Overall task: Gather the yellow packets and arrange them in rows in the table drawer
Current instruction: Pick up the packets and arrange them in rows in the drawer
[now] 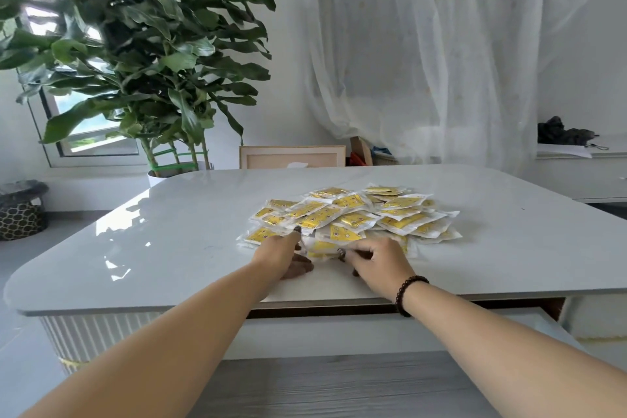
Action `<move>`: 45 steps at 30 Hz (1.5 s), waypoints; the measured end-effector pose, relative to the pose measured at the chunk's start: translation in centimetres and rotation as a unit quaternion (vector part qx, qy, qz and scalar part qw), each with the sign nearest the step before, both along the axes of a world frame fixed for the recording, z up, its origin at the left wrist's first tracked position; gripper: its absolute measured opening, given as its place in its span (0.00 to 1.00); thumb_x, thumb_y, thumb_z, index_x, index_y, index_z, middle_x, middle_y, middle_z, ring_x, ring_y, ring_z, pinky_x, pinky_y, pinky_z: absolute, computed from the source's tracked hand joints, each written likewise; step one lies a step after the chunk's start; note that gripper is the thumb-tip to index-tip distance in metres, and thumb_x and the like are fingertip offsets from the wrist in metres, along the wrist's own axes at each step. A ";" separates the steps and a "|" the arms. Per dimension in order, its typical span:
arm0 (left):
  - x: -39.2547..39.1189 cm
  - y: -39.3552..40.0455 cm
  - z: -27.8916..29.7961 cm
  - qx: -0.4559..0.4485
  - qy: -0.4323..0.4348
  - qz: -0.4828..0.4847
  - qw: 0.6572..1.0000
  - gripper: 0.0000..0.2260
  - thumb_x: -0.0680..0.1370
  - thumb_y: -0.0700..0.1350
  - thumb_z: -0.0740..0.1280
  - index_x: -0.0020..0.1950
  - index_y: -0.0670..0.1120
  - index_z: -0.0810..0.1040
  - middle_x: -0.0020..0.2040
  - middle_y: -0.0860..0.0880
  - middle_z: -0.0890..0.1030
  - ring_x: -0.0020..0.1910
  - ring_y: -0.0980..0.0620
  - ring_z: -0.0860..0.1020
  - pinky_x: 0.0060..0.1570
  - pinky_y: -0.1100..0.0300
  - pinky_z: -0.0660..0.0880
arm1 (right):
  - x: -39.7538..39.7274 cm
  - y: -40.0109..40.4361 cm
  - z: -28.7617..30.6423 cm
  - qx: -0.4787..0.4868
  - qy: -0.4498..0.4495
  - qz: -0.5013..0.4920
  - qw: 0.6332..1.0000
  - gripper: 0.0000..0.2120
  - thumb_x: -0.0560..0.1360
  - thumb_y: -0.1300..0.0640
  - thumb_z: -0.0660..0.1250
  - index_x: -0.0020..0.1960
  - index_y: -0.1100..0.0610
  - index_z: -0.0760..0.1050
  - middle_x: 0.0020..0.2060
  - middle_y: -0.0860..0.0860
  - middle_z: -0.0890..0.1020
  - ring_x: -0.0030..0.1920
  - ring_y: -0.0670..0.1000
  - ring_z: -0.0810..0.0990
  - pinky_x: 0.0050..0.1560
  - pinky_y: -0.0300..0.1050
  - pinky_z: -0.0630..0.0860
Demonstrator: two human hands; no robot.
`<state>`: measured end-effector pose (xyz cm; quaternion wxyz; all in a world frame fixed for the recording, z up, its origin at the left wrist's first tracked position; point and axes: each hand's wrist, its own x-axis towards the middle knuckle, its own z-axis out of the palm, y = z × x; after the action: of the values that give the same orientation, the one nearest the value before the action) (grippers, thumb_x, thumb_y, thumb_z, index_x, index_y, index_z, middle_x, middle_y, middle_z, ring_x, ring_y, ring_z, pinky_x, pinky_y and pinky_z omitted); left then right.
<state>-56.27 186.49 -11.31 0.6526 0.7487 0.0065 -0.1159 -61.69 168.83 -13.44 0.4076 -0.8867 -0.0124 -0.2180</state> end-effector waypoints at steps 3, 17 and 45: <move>0.2 0.2 0.5 -0.052 0.053 -0.045 0.996 0.14 0.77 0.50 0.69 0.54 0.40 0.75 0.47 0.39 0.84 0.38 0.45 0.85 0.35 0.56 0.81 | -0.4 1.4 -0.1 -0.022 0.018 0.070 0.997 0.06 0.73 0.56 0.70 0.42 0.54 0.85 0.33 0.41 0.81 0.33 0.37 0.76 0.38 0.29 0.71; 4.9 -1.4 -1.4 -0.099 -0.120 0.096 0.983 0.09 0.72 0.36 0.72 0.51 0.45 0.81 0.43 0.44 0.85 0.41 0.46 0.84 0.41 0.53 0.81 | 6.7 -1.6 0.5 -0.122 0.137 -0.271 0.945 0.40 0.63 0.26 0.61 0.65 0.53 0.69 0.63 0.52 0.74 0.65 0.55 0.70 0.61 0.51 0.69; 4.5 -1.1 -1.0 -0.190 -0.109 0.018 0.976 0.11 0.79 0.47 0.66 0.59 0.43 0.76 0.50 0.39 0.84 0.45 0.40 0.83 0.39 0.49 0.81 | 5.1 0.1 -0.5 -0.070 -0.012 0.060 0.996 0.14 0.78 0.44 0.62 0.60 0.43 0.78 0.48 0.44 0.75 0.50 0.46 0.76 0.55 0.47 0.75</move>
<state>-51.81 185.40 -12.33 0.7815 0.6192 -0.0738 -0.0207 -56.57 168.96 -13.93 0.3564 -0.9082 -0.0859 -0.2021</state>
